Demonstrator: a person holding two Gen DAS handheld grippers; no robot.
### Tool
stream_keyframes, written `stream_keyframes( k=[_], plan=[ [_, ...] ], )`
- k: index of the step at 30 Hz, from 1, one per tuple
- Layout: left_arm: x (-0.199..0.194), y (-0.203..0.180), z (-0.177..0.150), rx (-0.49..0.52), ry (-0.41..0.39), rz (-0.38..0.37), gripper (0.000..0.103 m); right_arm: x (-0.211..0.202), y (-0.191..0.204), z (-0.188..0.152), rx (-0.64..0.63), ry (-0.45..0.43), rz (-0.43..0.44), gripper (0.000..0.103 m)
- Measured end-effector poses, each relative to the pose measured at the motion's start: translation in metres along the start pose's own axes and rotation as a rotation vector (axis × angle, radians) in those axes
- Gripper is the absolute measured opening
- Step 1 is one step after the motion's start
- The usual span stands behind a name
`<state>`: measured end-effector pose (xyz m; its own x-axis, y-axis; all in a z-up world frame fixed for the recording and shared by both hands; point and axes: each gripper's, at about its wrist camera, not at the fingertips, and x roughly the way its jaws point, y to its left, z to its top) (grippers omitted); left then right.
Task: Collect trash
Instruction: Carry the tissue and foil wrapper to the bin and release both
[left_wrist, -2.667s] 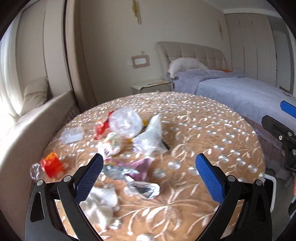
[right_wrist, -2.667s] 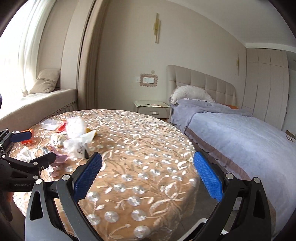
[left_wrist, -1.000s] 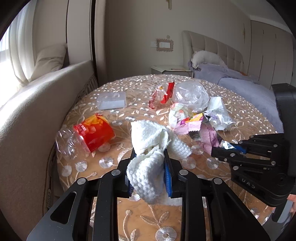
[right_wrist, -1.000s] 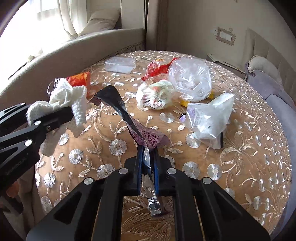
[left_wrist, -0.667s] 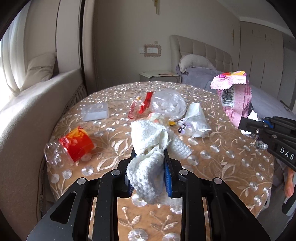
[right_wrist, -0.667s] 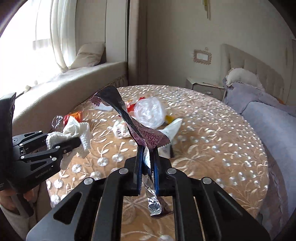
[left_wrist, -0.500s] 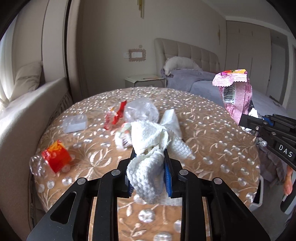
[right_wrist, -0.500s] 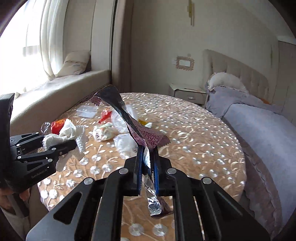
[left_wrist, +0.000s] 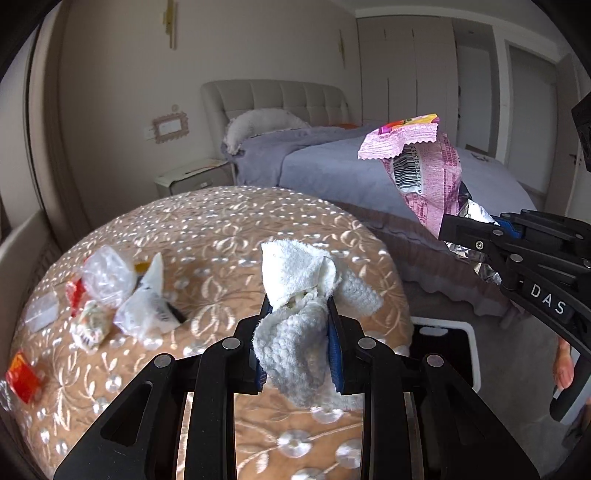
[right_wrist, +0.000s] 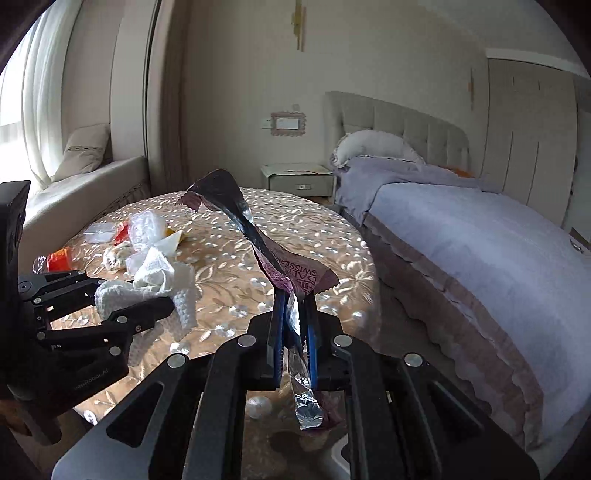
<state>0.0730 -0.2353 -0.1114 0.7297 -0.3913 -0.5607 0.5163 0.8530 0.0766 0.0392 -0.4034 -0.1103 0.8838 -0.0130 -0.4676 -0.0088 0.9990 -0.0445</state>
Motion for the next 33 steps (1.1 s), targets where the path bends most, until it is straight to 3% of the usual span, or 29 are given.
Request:
stream_keyframes(
  k=[4,18,27,33],
  plan=[
    [0.018,-0.036,0.003,0.044,0.022,-0.071,0.025,-0.007,-0.025,-0.012,0.041,0.006,-0.034,0.011],
    [0.068,-0.104,0.011,0.136,0.090,-0.140,0.025,-0.008,-0.083,-0.045,0.119,0.033,-0.133,0.011],
    [0.105,-0.169,0.004,0.219,0.157,-0.317,0.025,0.001,-0.135,-0.080,0.221,0.095,-0.205,0.011],
    [0.138,-0.198,-0.007,0.258,0.232,-0.363,0.026,0.011,-0.158,-0.096,0.267,0.105,-0.222,0.011]
  ],
)
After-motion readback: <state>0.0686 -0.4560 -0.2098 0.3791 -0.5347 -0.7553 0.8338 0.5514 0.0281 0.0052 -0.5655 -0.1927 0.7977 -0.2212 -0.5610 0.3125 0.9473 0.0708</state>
